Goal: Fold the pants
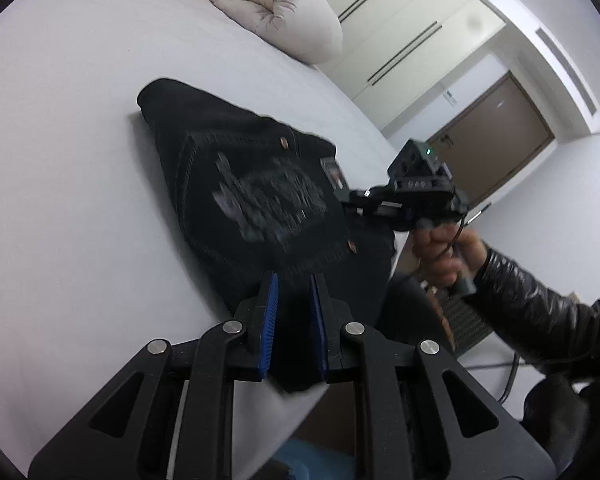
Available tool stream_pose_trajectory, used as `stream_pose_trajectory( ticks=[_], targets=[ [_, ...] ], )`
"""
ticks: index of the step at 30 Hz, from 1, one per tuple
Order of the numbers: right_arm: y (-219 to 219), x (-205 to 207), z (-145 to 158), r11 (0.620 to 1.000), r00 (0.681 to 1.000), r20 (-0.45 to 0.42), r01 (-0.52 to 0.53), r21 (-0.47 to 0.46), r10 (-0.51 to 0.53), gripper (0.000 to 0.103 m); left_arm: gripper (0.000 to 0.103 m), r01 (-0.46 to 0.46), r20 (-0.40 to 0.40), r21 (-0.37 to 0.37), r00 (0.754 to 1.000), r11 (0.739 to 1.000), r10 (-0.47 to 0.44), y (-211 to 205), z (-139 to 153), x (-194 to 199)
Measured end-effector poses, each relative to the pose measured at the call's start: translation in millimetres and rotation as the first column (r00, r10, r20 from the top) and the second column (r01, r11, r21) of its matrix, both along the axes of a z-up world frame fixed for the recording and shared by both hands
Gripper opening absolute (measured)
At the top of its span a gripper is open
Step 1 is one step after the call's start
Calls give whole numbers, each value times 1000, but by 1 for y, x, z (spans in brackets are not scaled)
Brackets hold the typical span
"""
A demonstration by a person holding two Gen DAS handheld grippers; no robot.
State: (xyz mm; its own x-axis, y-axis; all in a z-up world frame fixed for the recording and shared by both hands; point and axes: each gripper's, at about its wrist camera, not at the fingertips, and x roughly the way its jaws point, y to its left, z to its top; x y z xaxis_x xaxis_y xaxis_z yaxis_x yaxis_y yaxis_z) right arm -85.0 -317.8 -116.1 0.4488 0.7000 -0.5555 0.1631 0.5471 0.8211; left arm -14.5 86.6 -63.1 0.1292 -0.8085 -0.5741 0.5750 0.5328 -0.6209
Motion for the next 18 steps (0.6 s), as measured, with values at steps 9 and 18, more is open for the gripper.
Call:
stream_pose_trajectory(
  ticks=[9,18],
  targets=[
    [-4,-35,-15,995,998,40,42,87,-46,0,16,34,-4,44,999,998,-34,-8,-18,-19],
    [-20,-47,38,994,974,203,90,62,-101,78,17,-64,24,12,998,998,64,12,18,-7]
  ],
)
